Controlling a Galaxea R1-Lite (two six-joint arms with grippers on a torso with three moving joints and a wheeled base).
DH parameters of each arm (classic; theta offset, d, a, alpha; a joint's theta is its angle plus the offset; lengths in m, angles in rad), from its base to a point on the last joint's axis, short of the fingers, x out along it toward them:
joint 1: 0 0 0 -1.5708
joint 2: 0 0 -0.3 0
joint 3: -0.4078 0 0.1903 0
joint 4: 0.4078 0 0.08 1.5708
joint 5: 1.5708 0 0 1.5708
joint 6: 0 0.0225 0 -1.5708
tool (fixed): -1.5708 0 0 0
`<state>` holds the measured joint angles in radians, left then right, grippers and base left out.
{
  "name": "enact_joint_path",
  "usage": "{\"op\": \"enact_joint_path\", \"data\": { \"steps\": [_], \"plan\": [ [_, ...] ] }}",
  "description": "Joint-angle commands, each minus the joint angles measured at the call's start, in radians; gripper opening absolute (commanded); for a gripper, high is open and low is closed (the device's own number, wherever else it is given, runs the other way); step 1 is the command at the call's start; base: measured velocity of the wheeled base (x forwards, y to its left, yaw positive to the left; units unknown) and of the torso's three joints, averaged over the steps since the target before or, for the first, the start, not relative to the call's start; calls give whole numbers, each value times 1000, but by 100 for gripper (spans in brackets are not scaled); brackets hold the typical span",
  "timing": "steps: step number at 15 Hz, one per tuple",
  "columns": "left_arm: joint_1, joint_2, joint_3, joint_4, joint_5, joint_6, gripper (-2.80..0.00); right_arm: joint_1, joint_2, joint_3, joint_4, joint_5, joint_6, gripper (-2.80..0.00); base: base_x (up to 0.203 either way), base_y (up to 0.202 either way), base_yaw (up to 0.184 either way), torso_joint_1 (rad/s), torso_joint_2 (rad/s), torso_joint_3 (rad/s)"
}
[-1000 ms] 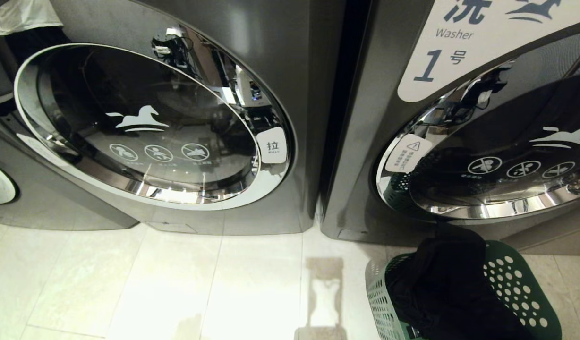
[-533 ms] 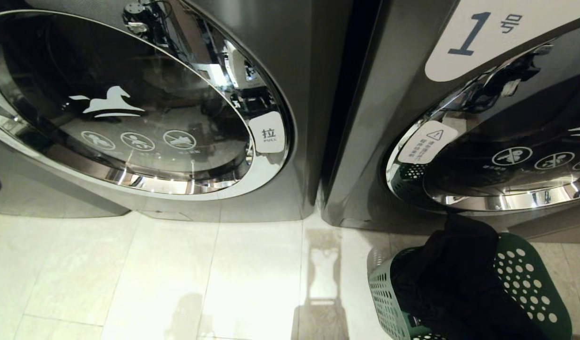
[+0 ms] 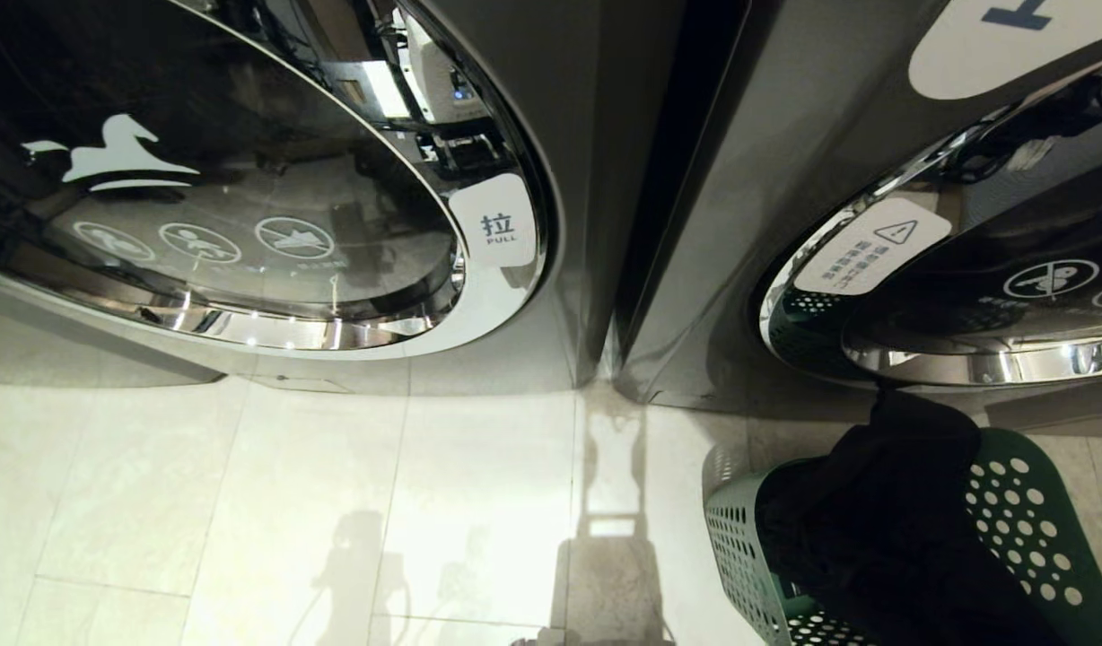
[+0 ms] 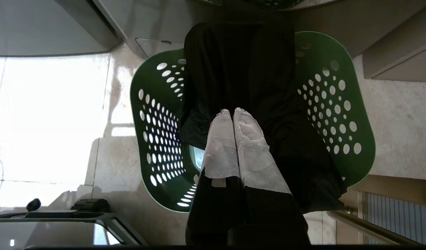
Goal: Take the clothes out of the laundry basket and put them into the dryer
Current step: Take the clothes out of the basket
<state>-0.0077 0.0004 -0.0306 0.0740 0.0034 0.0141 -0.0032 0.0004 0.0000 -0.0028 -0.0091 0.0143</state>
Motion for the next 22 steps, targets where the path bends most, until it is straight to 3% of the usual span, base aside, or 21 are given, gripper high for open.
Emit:
{"op": "enact_joint_path", "data": {
  "steps": [1, 6, 9, 12, 16, 19, 22],
  "plan": [
    [0, 0, 0, 0, 1, -3, -280, 0, 0, 0, 0, 0, 0, -280, 0, 0, 0, 4, -2, -89],
    [0, 0, 0, 0, 1, -3, -280, 0, 0, -1, 1, 3, -62, -280, 0, 0, 0, 0, 2, -15],
    [0, 0, 0, 0, 1, -3, -280, -2, 72, -180, 135, -61, -70, -280, 0, 0, 0, 0, 0, 0],
    [0, 0, 0, 0, 1, -3, -280, -2, 365, -326, 386, -187, 59, -280, 0, 0, 0, 0, 0, 0],
    [0, 0, 0, 0, 1, -3, -280, -3, 744, -322, 535, -251, 181, -280, 0, 0, 0, 0, 0, 0],
    [0, 0, 0, 0, 1, -5, -280, -12, 1023, -316, 496, -264, 273, -280, 0, 0, 0, 0, 0, 0],
    [0, 0, 0, 0, 1, -6, -280, -49, 1288, -311, 279, -261, 313, -280, 0, 0, 0, 0, 0, 0]
  ]
}}
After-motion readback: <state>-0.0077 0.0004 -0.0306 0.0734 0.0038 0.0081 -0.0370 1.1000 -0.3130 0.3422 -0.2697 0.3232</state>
